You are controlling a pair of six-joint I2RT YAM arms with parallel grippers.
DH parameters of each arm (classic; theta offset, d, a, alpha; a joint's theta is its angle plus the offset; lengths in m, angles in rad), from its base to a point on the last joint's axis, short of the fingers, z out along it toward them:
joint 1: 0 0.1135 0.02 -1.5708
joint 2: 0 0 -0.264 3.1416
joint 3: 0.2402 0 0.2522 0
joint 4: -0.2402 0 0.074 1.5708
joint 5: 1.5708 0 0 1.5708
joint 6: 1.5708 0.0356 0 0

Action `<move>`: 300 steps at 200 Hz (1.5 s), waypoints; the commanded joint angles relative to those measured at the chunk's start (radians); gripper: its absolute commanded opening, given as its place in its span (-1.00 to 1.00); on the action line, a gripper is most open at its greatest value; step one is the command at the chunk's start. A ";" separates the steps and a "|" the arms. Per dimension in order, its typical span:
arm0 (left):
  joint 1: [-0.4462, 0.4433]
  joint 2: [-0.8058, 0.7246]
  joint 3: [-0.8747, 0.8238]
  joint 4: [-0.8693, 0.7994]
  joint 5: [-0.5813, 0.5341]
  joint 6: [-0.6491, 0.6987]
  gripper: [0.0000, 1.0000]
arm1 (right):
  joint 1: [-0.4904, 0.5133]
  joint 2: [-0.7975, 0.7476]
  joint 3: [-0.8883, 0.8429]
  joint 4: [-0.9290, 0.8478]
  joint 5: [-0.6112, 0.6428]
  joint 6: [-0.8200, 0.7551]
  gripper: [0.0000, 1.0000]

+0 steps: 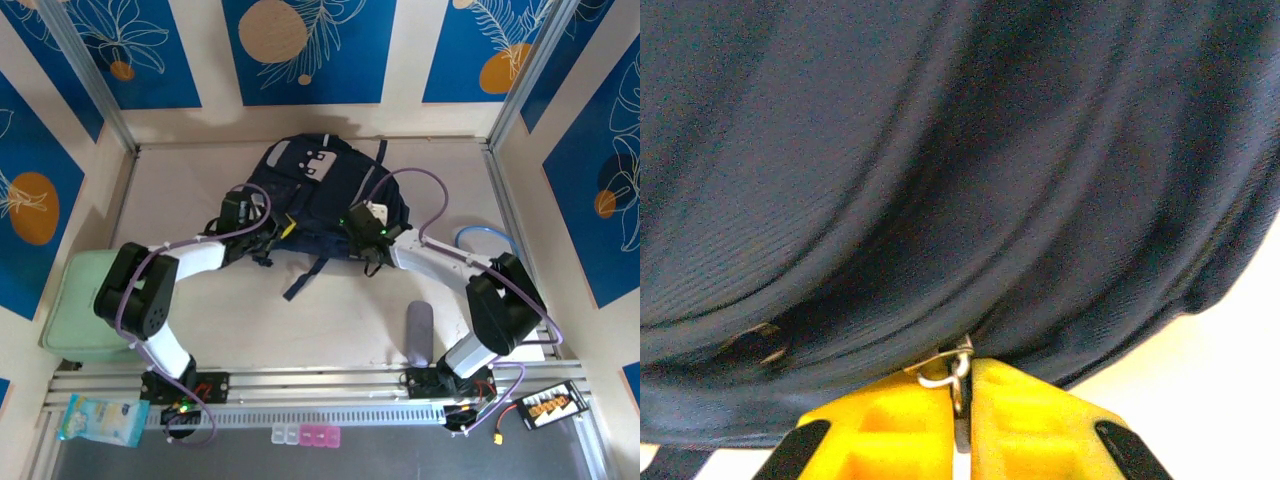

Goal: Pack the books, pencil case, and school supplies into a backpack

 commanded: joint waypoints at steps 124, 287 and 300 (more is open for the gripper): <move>0.163 -0.298 -0.185 -0.150 -0.076 0.052 0.25 | 0.058 0.156 0.279 0.196 -0.527 -0.284 -0.85; 0.128 -0.156 -0.215 0.213 -0.042 -0.212 -0.38 | 0.145 0.294 0.431 0.199 -0.592 -0.280 -0.88; 0.125 -0.135 -0.204 0.237 -0.037 -0.221 -0.39 | 0.155 0.298 0.435 0.188 -0.562 -0.288 -0.87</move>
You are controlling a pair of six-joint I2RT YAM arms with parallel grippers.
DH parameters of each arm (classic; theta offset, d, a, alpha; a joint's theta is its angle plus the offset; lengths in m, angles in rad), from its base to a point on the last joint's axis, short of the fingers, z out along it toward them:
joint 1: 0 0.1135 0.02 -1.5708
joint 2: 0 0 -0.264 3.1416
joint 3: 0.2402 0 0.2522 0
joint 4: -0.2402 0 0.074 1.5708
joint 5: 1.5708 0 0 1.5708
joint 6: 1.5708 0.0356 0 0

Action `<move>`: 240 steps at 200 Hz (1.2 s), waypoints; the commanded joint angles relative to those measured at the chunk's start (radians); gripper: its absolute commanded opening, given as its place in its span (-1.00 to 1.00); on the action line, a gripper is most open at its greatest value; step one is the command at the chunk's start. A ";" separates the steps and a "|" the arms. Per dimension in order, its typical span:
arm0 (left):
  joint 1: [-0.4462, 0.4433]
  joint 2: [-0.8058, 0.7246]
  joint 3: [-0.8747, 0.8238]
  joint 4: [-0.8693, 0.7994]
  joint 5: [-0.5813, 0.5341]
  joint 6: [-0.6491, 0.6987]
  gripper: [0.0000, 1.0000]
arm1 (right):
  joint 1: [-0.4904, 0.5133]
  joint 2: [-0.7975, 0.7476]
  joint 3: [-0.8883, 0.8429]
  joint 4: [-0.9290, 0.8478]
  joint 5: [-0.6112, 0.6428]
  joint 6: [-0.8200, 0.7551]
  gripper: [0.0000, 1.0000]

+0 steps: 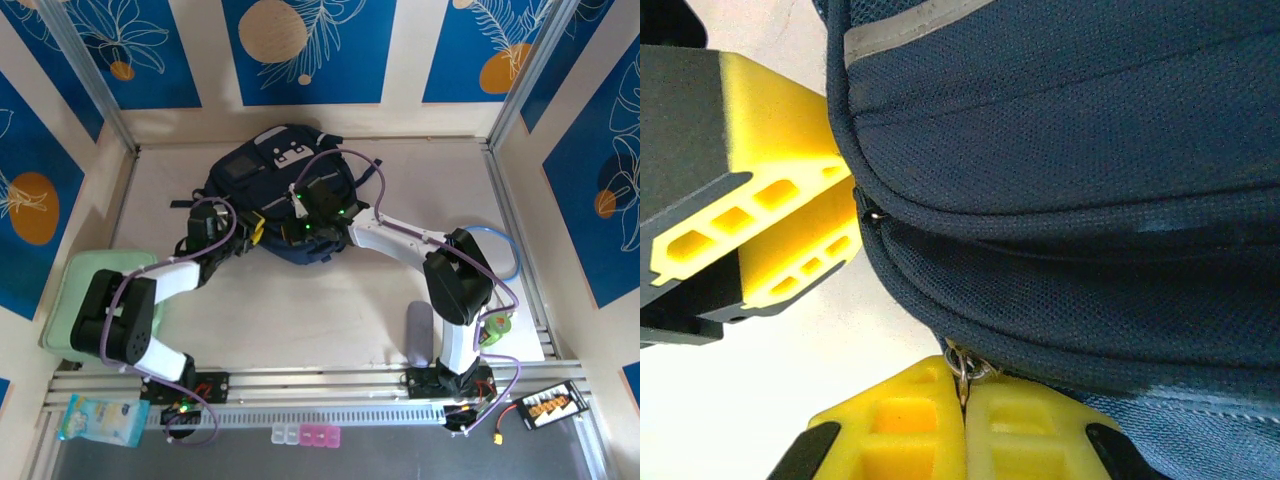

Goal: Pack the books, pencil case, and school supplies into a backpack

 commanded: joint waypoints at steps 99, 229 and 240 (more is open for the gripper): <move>-0.008 0.066 0.060 0.024 -0.011 0.016 -1.00 | -0.057 -0.080 -0.080 -0.059 0.324 -0.063 -0.81; -0.002 0.030 0.151 -0.217 0.026 0.221 -1.00 | -0.204 -0.156 -0.138 -0.062 0.128 -0.067 -1.00; 0.002 0.033 0.181 -0.273 0.028 0.267 -1.00 | -0.186 -0.192 -0.174 -0.061 0.117 -0.064 -1.00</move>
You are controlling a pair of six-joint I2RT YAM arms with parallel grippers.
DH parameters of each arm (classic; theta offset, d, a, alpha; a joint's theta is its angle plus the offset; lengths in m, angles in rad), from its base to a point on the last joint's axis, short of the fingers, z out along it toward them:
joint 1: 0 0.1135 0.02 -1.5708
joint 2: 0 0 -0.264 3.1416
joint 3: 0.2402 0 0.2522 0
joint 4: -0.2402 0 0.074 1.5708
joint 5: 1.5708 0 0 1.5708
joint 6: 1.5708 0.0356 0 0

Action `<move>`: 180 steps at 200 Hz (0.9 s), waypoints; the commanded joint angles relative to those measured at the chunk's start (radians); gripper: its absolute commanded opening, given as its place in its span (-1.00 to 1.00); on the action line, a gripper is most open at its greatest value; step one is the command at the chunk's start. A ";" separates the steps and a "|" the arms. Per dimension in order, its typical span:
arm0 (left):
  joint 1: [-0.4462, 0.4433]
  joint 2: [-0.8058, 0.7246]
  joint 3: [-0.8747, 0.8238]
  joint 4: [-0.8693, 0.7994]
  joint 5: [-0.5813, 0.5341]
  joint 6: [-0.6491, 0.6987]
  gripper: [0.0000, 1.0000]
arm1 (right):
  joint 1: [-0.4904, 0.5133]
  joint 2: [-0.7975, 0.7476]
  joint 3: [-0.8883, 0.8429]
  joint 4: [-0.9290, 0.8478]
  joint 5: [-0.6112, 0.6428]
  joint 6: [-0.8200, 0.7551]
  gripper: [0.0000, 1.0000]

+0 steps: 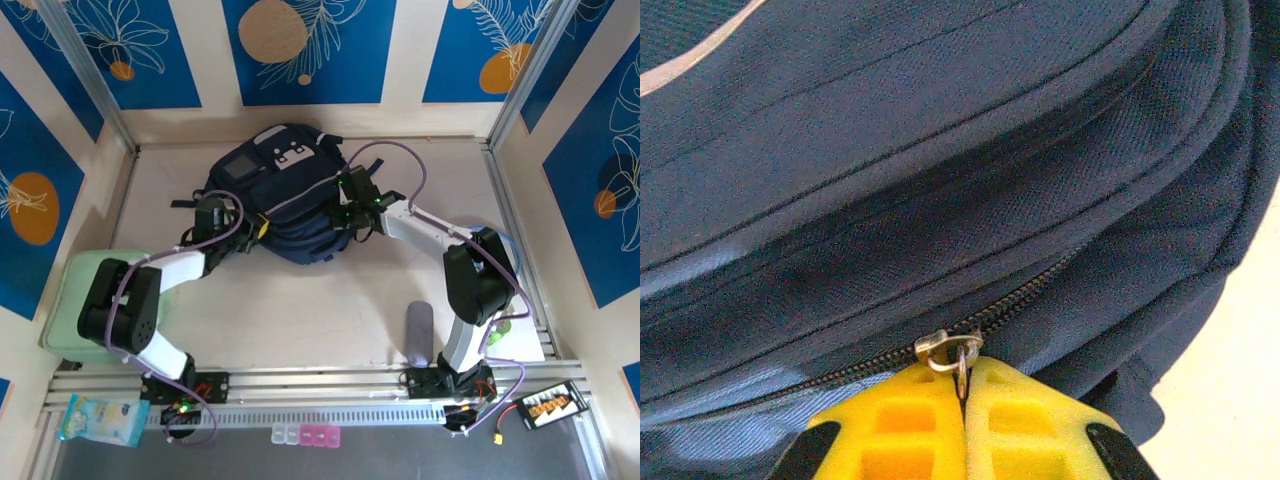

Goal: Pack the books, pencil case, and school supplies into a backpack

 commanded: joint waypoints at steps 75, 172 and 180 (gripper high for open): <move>0.061 -0.036 0.238 -0.544 -0.055 0.467 -0.69 | 0.183 -0.221 -0.176 -0.008 -0.105 0.082 -1.00; 0.138 -0.329 0.081 -0.601 -0.090 0.329 0.07 | 0.261 0.036 0.090 0.094 -0.246 0.086 -1.00; 0.132 -0.340 0.051 -0.554 -0.060 0.278 0.08 | 0.265 0.052 0.106 0.094 -0.251 0.084 -1.00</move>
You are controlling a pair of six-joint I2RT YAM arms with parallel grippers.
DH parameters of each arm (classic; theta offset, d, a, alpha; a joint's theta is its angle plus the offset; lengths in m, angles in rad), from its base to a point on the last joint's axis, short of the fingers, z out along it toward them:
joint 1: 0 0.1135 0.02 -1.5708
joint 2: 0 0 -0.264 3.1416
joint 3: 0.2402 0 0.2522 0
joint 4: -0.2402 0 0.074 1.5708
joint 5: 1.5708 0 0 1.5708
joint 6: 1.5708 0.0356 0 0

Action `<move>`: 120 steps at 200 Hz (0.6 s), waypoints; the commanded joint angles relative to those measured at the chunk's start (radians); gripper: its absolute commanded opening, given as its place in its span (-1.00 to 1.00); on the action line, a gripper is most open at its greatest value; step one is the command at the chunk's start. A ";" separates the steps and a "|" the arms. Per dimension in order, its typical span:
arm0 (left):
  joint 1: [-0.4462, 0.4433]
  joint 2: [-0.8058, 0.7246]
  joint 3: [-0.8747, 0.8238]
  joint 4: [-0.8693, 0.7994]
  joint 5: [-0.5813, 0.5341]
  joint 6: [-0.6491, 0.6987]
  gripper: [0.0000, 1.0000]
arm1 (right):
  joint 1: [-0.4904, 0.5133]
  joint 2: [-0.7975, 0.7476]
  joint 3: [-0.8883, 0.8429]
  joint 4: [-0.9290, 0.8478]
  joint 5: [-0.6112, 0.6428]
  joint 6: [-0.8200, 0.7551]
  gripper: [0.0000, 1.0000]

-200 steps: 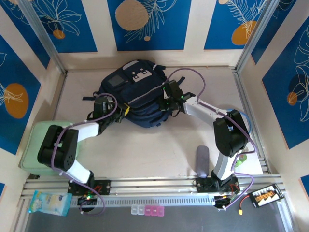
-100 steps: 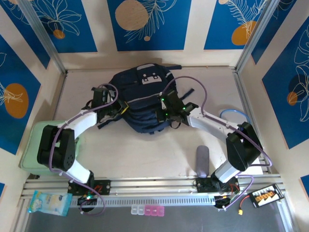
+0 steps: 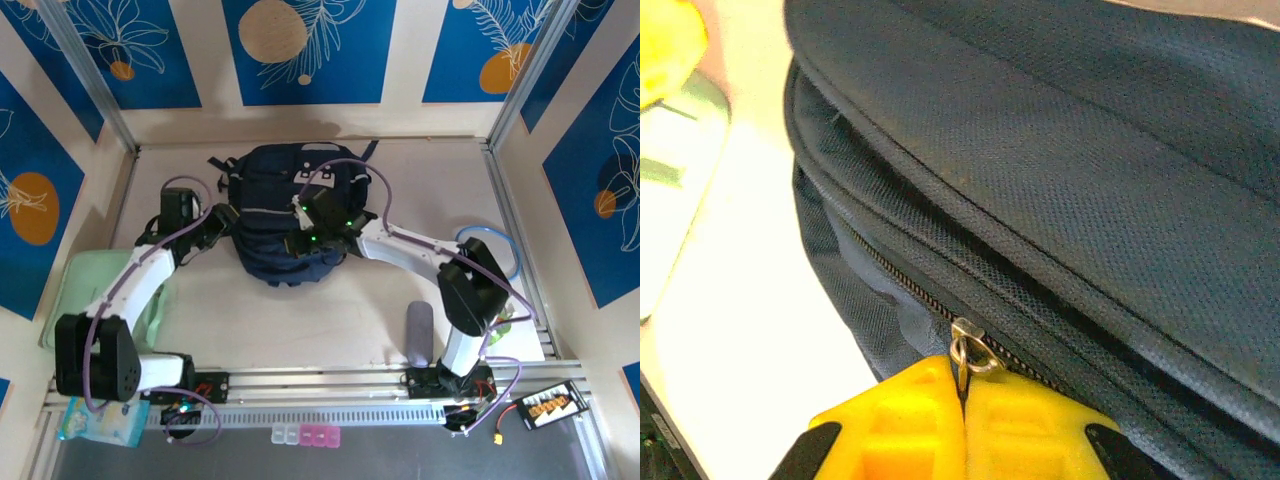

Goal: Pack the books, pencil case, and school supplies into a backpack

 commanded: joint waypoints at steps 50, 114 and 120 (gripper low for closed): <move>-0.063 -0.039 -0.208 0.325 0.126 -0.413 0.02 | 0.036 0.085 0.128 0.037 -0.058 -0.006 -1.00; -0.083 0.018 -0.203 0.395 0.105 -0.447 -0.19 | 0.039 0.082 0.123 0.029 -0.050 -0.006 -1.00; -0.085 0.023 -0.199 0.395 0.104 -0.445 -0.19 | 0.042 0.082 0.122 0.031 -0.049 -0.006 -1.00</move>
